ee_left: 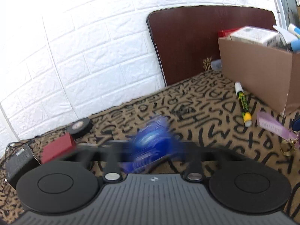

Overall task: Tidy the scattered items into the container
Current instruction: 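Carry the medicine box and figure keychain into the cardboard box and open both grippers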

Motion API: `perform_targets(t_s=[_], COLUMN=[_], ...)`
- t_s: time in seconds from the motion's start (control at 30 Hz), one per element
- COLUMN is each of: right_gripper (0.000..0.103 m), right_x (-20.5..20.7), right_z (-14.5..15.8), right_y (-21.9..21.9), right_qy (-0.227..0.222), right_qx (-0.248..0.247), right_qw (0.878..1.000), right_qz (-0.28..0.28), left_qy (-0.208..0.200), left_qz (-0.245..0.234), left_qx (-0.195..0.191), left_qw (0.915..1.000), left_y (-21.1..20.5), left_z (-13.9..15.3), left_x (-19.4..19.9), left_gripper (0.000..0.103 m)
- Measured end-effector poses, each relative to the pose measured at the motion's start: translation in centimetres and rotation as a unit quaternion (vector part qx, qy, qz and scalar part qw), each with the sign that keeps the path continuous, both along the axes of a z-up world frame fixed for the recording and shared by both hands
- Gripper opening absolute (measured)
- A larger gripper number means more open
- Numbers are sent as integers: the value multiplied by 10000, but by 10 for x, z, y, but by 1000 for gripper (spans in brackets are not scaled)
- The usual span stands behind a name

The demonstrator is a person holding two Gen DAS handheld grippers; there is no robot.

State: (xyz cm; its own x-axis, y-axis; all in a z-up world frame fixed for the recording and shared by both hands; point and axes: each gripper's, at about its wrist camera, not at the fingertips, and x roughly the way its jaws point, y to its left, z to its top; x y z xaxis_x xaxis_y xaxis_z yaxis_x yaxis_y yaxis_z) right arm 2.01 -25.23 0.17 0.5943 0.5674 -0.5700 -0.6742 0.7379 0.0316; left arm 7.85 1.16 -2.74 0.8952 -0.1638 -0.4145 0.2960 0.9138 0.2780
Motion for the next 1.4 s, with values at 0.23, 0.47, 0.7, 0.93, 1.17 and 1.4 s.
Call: perform_targets(t_s=[0.23, 0.47, 0.7, 0.93, 1.17, 1.4], right_gripper=[65, 65, 65, 65, 65, 65], right_x=[0, -4, -4, -2, -3, -4], right_z=[8, -2, -7, -12, -13, -14], right_y=[-2, 2, 6, 9, 11, 6], right_qy=[-76, 23, 109, 146, 158, 79], right_qx=[115, 161, 222, 321, 327, 403], right_qw=[9999, 9999, 9997, 9994, 9993, 9991], right_qz=[-77, -58, -13, 7, -7, -116], left_qy=[74, 422, 507, 396, 649, 321], left_qz=[53, 89, 457, 723, 715, 450], left_qx=[141, 534, 293, 1052, 525, 101], left_qw=[9999, 9976, 9972, 9910, 9939, 9984], left_y=[2, -13, 0, -7, 4, 11], left_z=[8, -21, -21, -35, -32, -21], left_x=[1, 9, 6, 12, 19, -2], left_gripper=[23, 72, 41, 103, 87, 58])
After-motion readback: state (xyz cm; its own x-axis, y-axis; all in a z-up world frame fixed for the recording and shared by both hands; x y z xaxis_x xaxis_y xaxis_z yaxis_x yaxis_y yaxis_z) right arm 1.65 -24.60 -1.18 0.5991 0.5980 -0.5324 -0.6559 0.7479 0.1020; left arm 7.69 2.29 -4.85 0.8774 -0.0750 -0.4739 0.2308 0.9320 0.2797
